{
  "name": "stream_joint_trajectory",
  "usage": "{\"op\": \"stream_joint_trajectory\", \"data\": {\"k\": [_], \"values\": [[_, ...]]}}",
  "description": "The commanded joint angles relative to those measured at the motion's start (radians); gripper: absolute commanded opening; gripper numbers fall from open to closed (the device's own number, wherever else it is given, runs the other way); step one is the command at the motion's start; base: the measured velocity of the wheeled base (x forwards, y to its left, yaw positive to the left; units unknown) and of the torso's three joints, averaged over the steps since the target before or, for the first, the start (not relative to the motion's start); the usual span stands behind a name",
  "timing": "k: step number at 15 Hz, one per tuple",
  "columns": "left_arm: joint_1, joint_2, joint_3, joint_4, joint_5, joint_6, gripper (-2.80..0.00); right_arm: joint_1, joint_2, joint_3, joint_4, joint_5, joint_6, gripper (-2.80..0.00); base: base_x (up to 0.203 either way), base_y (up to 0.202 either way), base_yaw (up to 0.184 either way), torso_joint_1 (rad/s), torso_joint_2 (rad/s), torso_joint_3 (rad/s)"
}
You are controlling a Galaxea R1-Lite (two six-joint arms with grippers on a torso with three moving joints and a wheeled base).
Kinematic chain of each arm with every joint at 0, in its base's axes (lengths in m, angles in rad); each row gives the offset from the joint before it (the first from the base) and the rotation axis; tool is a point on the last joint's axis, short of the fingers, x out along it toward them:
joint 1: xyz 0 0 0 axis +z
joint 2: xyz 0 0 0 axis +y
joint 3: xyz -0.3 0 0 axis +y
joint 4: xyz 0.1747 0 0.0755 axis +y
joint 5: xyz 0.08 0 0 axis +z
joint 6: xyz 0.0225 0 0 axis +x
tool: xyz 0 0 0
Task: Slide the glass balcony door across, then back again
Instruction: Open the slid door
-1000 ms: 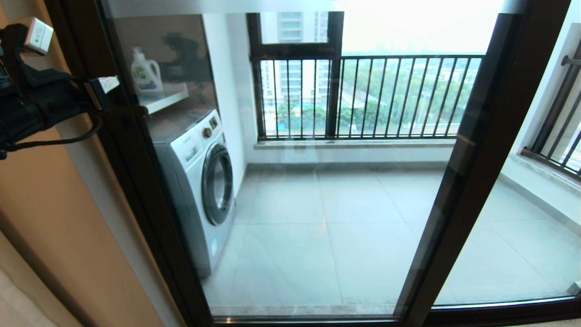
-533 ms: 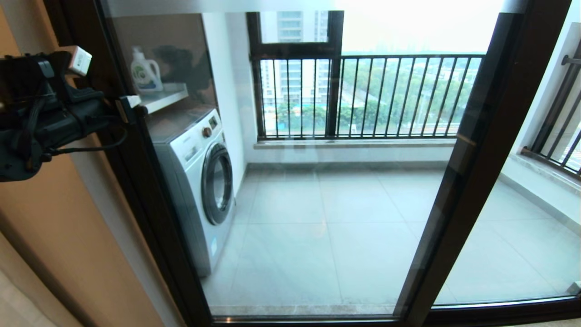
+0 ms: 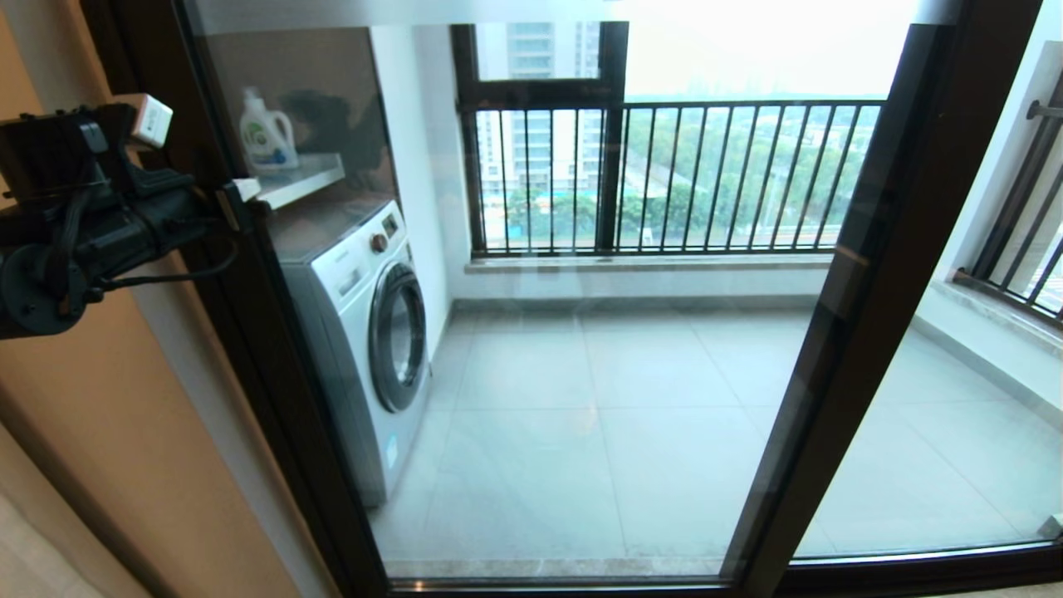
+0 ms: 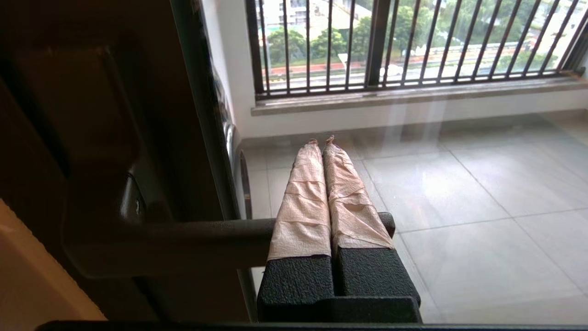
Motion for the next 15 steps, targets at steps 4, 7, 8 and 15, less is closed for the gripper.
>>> {"op": "stream_joint_trajectory", "data": {"k": [4, 7, 8, 15], "values": [[0.026, 0.009, 0.100, 0.006, -0.003, 0.023, -2.80, 0.000, 0.001, 0.012, -0.001, 0.000, 0.001, -2.80, 0.000, 0.000, 0.000, 0.000, 0.00, 0.000], [0.026, 0.010, 0.114, 0.006, 0.000, 0.042, -2.80, 0.000, 0.001, 0.012, -0.001, 0.000, 0.001, -2.80, 0.000, 0.000, 0.000, 0.000, 0.00, 0.000], [0.026, 0.008, 0.110, 0.006, 0.000, 0.042, -2.80, 0.000, 0.001, 0.012, -0.001, 0.000, -0.001, -2.80, 0.000, 0.000, 0.000, 0.000, 0.00, 0.000], [0.086, 0.016, 0.115, 0.006, 0.001, 0.045, -2.80, 0.000, 0.001, 0.012, -0.001, 0.000, 0.001, -2.80, 0.000, 0.000, 0.000, 0.000, 0.00, 0.000]]}}
